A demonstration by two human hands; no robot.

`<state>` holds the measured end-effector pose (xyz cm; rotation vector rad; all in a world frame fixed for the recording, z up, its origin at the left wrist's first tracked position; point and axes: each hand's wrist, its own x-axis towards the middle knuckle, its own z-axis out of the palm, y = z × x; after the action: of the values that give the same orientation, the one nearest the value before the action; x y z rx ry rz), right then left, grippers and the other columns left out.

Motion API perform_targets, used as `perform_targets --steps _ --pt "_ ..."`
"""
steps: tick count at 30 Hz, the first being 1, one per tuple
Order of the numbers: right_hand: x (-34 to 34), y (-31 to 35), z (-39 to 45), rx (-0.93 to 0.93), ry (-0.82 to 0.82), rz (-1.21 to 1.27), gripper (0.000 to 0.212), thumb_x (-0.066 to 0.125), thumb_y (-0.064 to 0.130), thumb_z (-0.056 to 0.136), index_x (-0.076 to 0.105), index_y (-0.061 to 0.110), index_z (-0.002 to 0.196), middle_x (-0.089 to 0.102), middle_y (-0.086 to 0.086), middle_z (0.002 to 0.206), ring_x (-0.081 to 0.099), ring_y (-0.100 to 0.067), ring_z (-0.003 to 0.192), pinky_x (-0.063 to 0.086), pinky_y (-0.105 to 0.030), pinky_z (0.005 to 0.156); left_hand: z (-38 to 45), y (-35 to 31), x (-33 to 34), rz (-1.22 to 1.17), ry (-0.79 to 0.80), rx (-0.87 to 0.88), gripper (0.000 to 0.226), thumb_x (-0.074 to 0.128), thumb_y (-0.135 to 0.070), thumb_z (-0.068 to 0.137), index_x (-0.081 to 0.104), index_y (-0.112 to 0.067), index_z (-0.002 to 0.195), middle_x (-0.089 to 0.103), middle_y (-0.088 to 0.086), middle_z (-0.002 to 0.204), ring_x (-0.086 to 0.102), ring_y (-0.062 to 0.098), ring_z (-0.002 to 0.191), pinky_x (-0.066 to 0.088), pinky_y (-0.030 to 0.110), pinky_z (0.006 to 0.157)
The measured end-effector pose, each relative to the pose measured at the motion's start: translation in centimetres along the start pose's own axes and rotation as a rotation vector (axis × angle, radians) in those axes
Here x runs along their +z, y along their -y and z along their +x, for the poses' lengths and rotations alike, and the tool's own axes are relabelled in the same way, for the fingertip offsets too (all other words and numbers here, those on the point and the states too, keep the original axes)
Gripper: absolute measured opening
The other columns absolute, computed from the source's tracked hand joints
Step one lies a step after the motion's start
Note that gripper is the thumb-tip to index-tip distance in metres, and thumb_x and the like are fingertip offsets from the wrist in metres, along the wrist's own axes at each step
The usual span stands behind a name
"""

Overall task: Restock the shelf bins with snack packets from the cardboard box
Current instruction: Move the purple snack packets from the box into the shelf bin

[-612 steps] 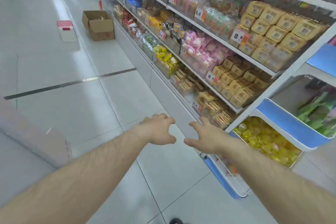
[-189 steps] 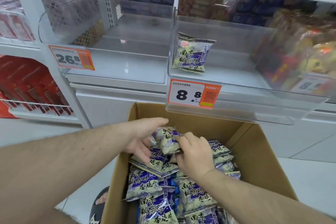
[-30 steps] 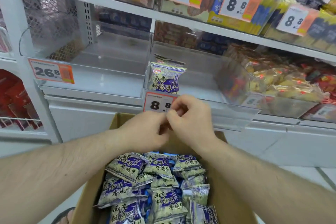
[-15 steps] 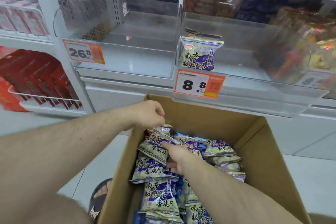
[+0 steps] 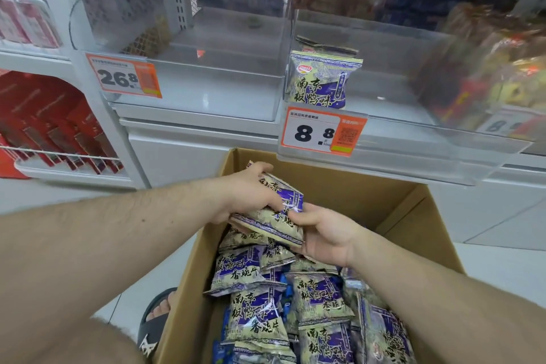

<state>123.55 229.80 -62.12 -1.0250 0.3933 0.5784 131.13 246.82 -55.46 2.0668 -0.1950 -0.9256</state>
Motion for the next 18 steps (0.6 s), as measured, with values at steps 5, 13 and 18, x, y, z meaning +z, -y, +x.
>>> perform_targets --steps 5,13,18 --pt "-5.2 -0.7 2.6 0.055 -0.559 -0.393 0.048 0.060 0.048 0.088 0.061 0.008 0.114 0.066 -0.008 0.088 0.062 -0.024 0.075 0.047 -0.032 0.064 -0.2 0.1 -0.9 0.154 -0.050 0.169 0.086 0.069 0.004 0.076 0.036 -0.041 0.142 0.066 0.008 0.098 0.049 0.011 0.050 0.041 0.023 0.048" --pt "-5.4 -4.0 8.2 0.350 -0.829 -1.056 0.058 0.066 0.053 0.082 0.051 0.008 0.114 0.061 -0.004 0.089 0.057 -0.022 0.076 0.043 -0.026 0.063 -0.2 1.3 -2.0 0.458 -0.026 0.207 0.083 0.071 -0.006 0.077 0.032 -0.042 0.141 0.059 -0.006 0.077 0.045 0.004 0.037 0.036 0.017 0.039" --pt "-5.2 -4.4 7.7 0.240 -0.816 -0.576 0.031 0.079 0.009 0.073 0.058 0.000 0.094 0.067 -0.012 0.082 0.066 -0.024 0.076 0.057 -0.038 0.084 0.2 2.2 -2.7 0.517 -0.036 0.237 0.083 0.075 -0.012 0.077 0.032 -0.051 0.137 0.056 -0.009 0.086 0.047 0.010 0.049 0.041 0.023 0.048"
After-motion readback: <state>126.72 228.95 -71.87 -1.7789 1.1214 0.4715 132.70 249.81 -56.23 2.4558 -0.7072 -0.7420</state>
